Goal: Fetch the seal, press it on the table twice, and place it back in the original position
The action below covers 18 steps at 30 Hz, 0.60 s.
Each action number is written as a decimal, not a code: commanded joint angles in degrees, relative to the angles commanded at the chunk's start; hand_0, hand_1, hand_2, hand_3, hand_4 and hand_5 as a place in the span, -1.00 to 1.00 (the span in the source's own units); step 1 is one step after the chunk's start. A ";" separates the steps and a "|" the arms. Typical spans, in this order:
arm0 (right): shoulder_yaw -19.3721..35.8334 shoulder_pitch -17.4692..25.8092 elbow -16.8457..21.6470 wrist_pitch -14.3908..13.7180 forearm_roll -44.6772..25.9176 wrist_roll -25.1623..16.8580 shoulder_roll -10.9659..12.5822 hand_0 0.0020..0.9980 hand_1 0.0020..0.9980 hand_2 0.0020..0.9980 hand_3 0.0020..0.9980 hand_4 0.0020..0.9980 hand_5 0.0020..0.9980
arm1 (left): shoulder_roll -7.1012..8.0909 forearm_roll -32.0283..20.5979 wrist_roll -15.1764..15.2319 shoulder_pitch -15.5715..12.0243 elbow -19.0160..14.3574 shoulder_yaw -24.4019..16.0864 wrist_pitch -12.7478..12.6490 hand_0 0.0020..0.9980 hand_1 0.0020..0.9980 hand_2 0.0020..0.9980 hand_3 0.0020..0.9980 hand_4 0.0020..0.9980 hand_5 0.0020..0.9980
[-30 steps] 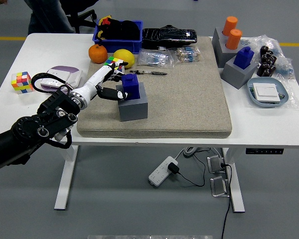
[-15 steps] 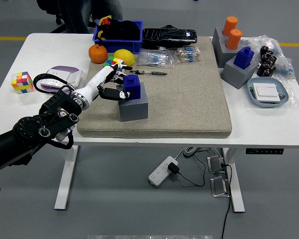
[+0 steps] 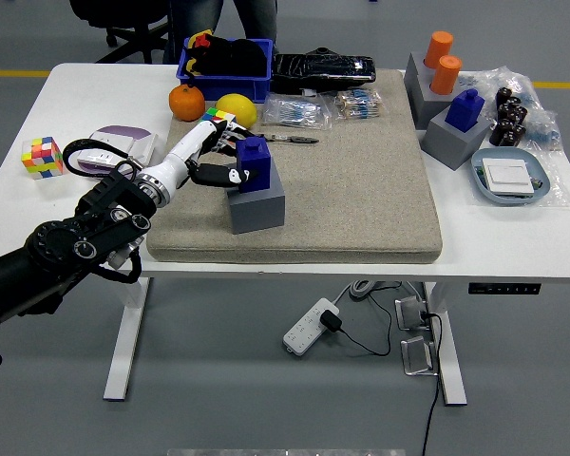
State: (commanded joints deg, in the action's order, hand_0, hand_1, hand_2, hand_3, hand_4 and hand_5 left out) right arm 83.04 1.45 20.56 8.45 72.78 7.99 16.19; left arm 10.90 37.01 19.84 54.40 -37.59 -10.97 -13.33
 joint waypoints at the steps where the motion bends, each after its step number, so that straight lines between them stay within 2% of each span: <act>1: 0.00 -0.01 0.00 0.00 0.00 0.00 -0.01 0.67 0.46 0.40 0.43 0.50 0.04 | -0.01 -0.08 0.13 -0.01 0.01 -0.01 -0.07 0.29 -0.05 -0.12 0.11 0.51 -1.00; 6: 0.03 0.01 0.03 -0.02 -0.04 -0.02 -0.08 0.67 0.46 0.40 0.43 0.50 0.04 | 0.09 -0.33 0.96 -0.18 -0.10 -0.31 -0.38 0.29 -0.07 -0.14 0.11 0.51 -1.00; 10: 0.16 0.10 0.01 -0.01 0.01 0.00 -0.08 0.67 0.47 0.40 0.43 0.50 0.04 | 0.85 -0.30 1.77 -0.23 -0.93 -1.19 -0.65 0.29 -0.08 -0.14 0.11 0.49 -1.00; 18: 0.57 0.20 0.02 -0.04 0.14 0.02 -0.11 0.67 0.47 0.40 0.43 0.50 0.04 | 4.80 0.95 3.52 -0.12 -4.27 -5.25 -1.27 0.29 -0.07 -0.14 0.11 0.48 -1.00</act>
State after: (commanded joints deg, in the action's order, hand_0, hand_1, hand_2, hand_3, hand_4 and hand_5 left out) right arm 83.61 1.66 20.59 8.41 72.92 8.01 16.08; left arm 15.70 37.95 23.35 54.28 -41.86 -16.21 -14.61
